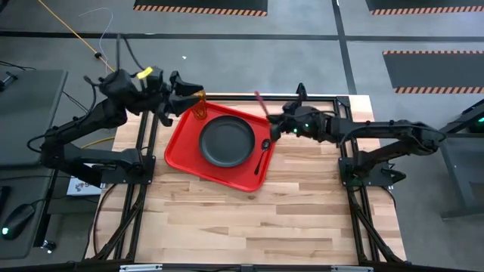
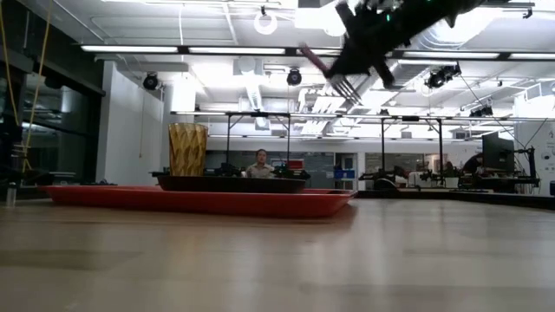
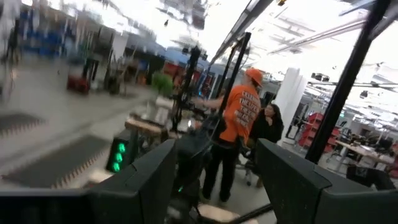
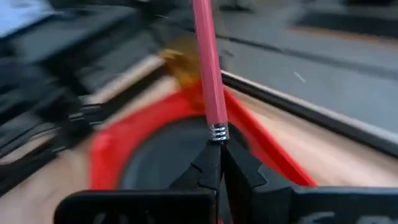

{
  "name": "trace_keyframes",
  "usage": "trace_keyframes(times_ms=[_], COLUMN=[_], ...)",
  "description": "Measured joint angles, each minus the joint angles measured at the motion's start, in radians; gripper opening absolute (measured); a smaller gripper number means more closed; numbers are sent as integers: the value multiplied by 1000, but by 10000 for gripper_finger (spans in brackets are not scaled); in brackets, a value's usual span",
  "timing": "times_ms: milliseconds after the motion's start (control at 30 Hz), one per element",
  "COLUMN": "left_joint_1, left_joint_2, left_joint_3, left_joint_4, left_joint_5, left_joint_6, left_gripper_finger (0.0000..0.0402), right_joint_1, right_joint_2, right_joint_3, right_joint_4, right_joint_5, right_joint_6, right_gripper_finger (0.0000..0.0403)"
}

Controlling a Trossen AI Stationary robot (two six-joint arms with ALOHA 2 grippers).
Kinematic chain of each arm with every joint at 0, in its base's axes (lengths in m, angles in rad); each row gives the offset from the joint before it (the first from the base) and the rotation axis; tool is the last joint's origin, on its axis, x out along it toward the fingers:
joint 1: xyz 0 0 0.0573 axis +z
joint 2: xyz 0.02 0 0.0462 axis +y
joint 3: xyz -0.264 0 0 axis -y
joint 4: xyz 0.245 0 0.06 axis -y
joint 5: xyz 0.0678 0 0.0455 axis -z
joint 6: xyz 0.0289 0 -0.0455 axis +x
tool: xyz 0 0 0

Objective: Pick and place plate/cup/fork/spoon on tray
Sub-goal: Put the pink fork on the red serving tray

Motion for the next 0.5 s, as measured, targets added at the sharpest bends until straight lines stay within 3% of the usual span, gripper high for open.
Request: trace_keyframes(times_ms=[133, 500], left_joint_1=[0, 1], left_joint_2=[49, 168], left_joint_3=[0, -1], left_joint_4=[-106, -200], left_joint_5=[-3, 79], left_joint_6=[-89, -258], left_gripper_finger=[213, 213], right_joint_1=[85, 200], right_joint_2=[1, 2], right_joint_3=[8, 186], right_joint_4=[101, -160], right_joint_5=[1, 128], right_joint_6=[-134, -320], right_gripper_finger=[0, 0])
